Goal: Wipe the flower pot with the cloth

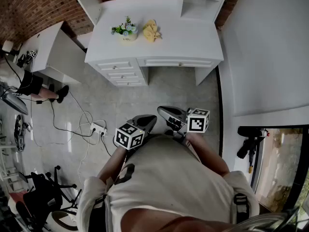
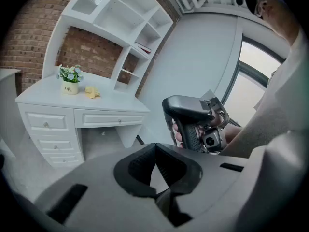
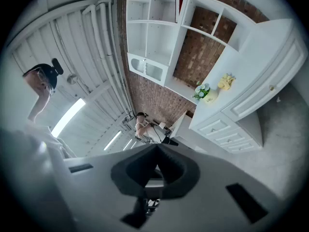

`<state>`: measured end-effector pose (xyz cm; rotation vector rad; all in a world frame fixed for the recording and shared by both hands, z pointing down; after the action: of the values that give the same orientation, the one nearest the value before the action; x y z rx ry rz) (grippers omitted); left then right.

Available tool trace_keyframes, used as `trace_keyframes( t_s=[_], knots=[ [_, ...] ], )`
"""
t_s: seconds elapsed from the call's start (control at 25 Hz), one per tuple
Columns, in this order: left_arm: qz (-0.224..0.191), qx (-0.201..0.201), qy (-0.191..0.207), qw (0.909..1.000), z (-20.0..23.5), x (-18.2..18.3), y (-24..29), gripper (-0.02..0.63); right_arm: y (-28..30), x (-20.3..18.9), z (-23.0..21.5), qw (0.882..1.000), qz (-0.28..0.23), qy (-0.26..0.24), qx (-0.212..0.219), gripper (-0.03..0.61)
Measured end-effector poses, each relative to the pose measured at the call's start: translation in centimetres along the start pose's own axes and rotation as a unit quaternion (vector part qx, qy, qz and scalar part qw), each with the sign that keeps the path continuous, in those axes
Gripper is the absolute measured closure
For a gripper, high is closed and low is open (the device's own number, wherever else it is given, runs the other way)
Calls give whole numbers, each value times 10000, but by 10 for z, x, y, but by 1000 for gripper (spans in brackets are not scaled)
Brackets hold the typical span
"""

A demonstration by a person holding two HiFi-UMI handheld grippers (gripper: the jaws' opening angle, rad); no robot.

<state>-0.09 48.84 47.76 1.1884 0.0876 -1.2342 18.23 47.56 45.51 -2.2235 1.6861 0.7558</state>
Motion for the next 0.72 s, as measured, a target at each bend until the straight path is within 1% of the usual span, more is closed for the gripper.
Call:
trace_keyframes(
  t_s=[0.16, 0.36, 0.48, 0.6, 0.72],
  knots=[
    [52, 84, 45, 9999, -6, 4, 4, 594, -6, 0, -2, 10000, -13, 16, 38, 568],
    [76, 162, -40, 9998, -11, 2, 7, 594, -10, -1, -5, 9999, 58, 33, 114, 568],
    [99, 186, -78, 9997, -12, 2, 9, 594, -11, -4, -11, 9997, 17, 164, 156, 568],
    [93, 163, -100, 9998, -5, 5, 11, 594, -10, 0, -15, 9994, -15, 280, 193, 568],
    [136, 39, -41, 9999, 3, 11, 16, 594, -8, 7, -18, 9996, -4, 265, 72, 568]
  ],
)
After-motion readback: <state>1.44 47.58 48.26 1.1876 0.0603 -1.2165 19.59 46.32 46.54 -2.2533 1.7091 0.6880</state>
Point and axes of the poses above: the fingertips, and each gripper's own axes: y forward along the fingers, z to its left, x out of its top, the point moved 10 cm from there along -y, backward along the fingers, and after that the axes turned 13 degrees about z, right-handed, at the moved point
